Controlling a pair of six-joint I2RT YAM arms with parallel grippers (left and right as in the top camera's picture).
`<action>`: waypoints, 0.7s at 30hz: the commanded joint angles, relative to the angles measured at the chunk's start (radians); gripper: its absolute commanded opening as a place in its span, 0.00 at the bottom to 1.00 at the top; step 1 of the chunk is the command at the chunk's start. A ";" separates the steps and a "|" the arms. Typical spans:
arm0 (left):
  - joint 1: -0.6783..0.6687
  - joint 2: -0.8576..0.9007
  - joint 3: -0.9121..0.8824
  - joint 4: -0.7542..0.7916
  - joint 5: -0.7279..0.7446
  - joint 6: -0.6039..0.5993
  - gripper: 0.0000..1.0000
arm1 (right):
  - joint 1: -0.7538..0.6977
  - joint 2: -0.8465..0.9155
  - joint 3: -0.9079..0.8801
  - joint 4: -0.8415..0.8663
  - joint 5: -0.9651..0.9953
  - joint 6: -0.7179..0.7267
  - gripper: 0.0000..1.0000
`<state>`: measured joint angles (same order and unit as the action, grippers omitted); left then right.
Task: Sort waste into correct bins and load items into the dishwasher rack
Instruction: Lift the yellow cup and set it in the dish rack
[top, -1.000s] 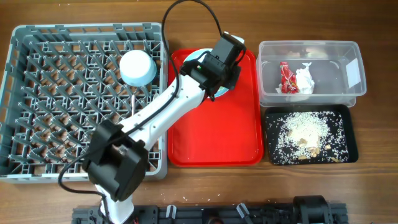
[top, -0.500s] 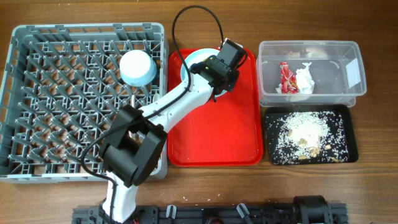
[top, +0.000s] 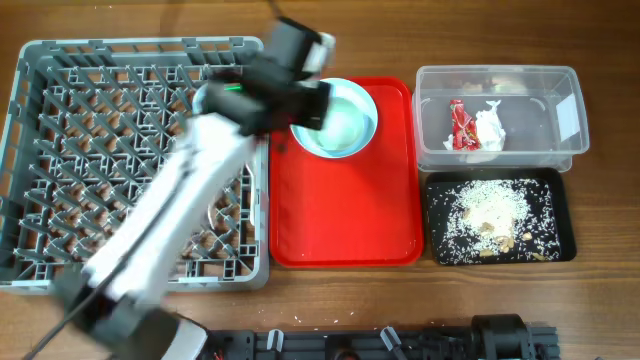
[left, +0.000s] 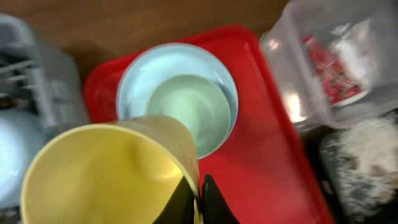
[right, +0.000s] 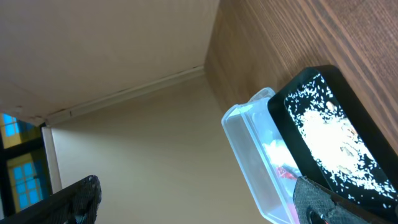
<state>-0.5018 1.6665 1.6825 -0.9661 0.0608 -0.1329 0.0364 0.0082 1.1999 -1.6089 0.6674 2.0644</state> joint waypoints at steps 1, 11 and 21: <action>0.201 -0.119 0.018 -0.150 0.212 -0.008 0.04 | -0.001 0.005 0.002 0.002 0.013 0.007 1.00; 0.807 0.073 -0.309 -0.370 1.109 0.487 0.04 | -0.001 0.005 0.002 0.002 0.013 0.007 1.00; 0.910 0.163 -0.392 -0.455 1.155 0.500 0.04 | -0.001 0.005 0.002 0.002 0.013 0.008 1.00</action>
<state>0.4042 1.8202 1.3106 -1.3983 1.1809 0.3397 0.0364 0.0082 1.2003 -1.6089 0.6674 2.0644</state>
